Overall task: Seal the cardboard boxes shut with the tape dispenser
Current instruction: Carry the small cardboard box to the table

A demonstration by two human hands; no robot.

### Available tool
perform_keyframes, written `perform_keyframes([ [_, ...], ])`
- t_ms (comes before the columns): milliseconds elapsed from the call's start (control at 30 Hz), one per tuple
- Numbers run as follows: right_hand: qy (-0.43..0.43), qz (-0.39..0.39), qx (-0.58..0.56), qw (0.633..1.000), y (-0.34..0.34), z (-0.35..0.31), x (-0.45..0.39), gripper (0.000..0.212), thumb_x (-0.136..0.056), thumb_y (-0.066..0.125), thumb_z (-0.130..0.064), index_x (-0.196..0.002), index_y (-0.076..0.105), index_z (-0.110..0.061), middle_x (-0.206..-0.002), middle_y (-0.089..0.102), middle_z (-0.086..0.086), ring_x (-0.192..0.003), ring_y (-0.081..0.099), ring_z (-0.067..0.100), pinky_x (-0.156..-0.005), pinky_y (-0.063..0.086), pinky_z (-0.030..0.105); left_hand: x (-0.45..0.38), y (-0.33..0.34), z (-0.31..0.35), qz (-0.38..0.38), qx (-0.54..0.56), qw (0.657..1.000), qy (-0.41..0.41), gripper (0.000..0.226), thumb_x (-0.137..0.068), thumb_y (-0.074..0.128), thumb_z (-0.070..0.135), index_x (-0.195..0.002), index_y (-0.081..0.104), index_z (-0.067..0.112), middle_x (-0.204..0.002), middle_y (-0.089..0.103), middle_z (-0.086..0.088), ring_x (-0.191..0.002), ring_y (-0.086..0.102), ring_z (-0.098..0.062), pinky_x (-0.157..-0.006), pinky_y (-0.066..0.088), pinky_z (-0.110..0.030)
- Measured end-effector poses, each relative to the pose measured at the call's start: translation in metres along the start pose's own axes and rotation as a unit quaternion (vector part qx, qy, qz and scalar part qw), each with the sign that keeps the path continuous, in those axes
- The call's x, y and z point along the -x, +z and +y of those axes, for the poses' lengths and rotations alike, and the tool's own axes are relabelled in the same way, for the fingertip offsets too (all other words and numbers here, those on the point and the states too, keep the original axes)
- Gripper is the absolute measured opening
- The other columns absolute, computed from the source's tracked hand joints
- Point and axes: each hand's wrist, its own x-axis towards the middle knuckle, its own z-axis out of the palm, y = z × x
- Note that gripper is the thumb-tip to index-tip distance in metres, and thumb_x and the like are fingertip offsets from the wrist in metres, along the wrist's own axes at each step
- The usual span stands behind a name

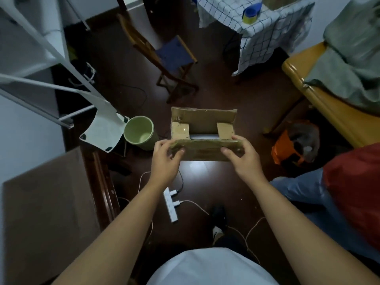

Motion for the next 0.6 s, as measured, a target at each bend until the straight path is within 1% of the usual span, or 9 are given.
perform_keyframes([
  [67,-0.003,0.000,0.002,1.000,-0.010,-0.009,-0.036,0.050,-0.087,0.076,-0.027,-0.133,0.058,-0.024,-0.131,0.059,0.000,-0.118,0.056,0.013,-0.082,0.042,0.003,-0.028,0.010,0.012,0.008,0.003,1.000,-0.001,0.030,-0.089,0.069,0.013,-0.119,0.065,0.007,-0.116,0.048,-0.001,-0.095,0.052,0.017,-0.080,0.040,0.000],
  [100,-0.007,-0.002,0.005,1.000,-0.014,-0.016,-0.051,0.050,-0.087,0.076,-0.027,-0.133,0.058,-0.024,-0.131,0.059,0.000,-0.117,0.056,0.013,-0.084,0.042,0.006,-0.041,0.014,0.018,0.011,0.003,1.000,0.000,0.030,-0.089,0.069,0.012,-0.118,0.065,0.008,-0.114,0.047,0.000,-0.093,0.050,0.020,-0.079,0.039,0.001],
  [133,-0.012,-0.004,0.007,1.000,-0.018,-0.023,-0.066,0.050,-0.087,0.076,-0.027,-0.133,0.058,-0.024,-0.132,0.059,-0.001,-0.118,0.056,0.014,-0.088,0.044,0.011,-0.053,0.017,0.025,0.015,0.002,1.000,0.003,0.029,-0.089,0.069,0.012,-0.118,0.065,0.009,-0.113,0.047,0.001,-0.093,0.049,0.022,-0.079,0.038,0.002],
  [233,-0.030,-0.005,0.000,1.000,-0.026,-0.043,-0.108,0.051,-0.088,0.076,-0.027,-0.135,0.057,-0.023,-0.133,0.058,-0.001,-0.120,0.056,0.016,-0.099,0.050,0.031,-0.095,0.021,0.045,0.028,0.004,0.999,0.021,0.029,-0.089,0.069,0.012,-0.118,0.065,0.009,-0.113,0.047,0.000,-0.096,0.048,0.022,-0.079,0.036,0.004],
  [300,-0.036,-0.002,0.000,0.999,-0.030,-0.052,-0.135,0.051,-0.088,0.076,-0.028,-0.135,0.057,-0.023,-0.134,0.058,-0.001,-0.121,0.056,0.016,-0.101,0.051,0.036,-0.125,0.023,0.054,0.027,0.004,0.999,0.033,0.030,-0.089,0.069,0.011,-0.118,0.065,0.008,-0.114,0.047,-0.002,-0.095,0.049,0.021,-0.080,0.036,0.004],
  [400,-0.049,0.008,0.014,0.999,-0.031,-0.058,-0.175,0.049,-0.088,0.075,-0.030,-0.133,0.058,-0.025,-0.134,0.056,-0.005,-0.121,0.054,0.014,-0.099,0.050,0.032,-0.168,0.032,0.059,0.022,0.008,0.999,0.031,0.029,-0.089,0.069,0.013,-0.118,0.066,0.012,-0.114,0.048,-0.001,-0.095,0.051,0.019,-0.080,0.038,0.002],
  [500,-0.047,0.019,0.022,0.998,-0.030,-0.055,-0.215,0.045,-0.087,0.076,-0.033,-0.128,0.058,-0.035,-0.131,0.055,-0.011,-0.119,0.054,0.011,-0.096,0.048,0.026,-0.211,0.048,0.054,0.010,0.016,1.000,0.018,0.027,-0.089,0.070,0.017,-0.116,0.066,0.016,-0.110,0.047,0.008,-0.094,0.052,0.017,-0.079,0.039,0.001],
  [567,-0.037,0.026,0.029,0.999,-0.026,-0.051,-0.244,0.044,-0.086,0.076,-0.036,-0.124,0.055,-0.044,-0.129,0.055,-0.014,-0.117,0.054,0.009,-0.091,0.045,0.018,-0.243,0.058,0.048,-0.004,0.021,1.000,0.009,0.029,-0.089,0.070,0.020,-0.117,0.067,0.016,-0.110,0.046,0.013,-0.095,0.054,0.012,-0.079,0.039,-0.001],
  [600,-0.031,0.029,0.034,0.998,-0.022,-0.051,-0.260,0.044,-0.086,0.076,-0.038,-0.123,0.054,-0.047,-0.128,0.055,-0.016,-0.116,0.054,0.007,-0.087,0.043,0.014,-0.261,0.061,0.046,-0.009,0.025,1.000,0.005,0.030,-0.089,0.069,0.021,-0.118,0.066,0.016,-0.110,0.046,0.013,-0.095,0.054,0.011,-0.079,0.039,-0.001],
])
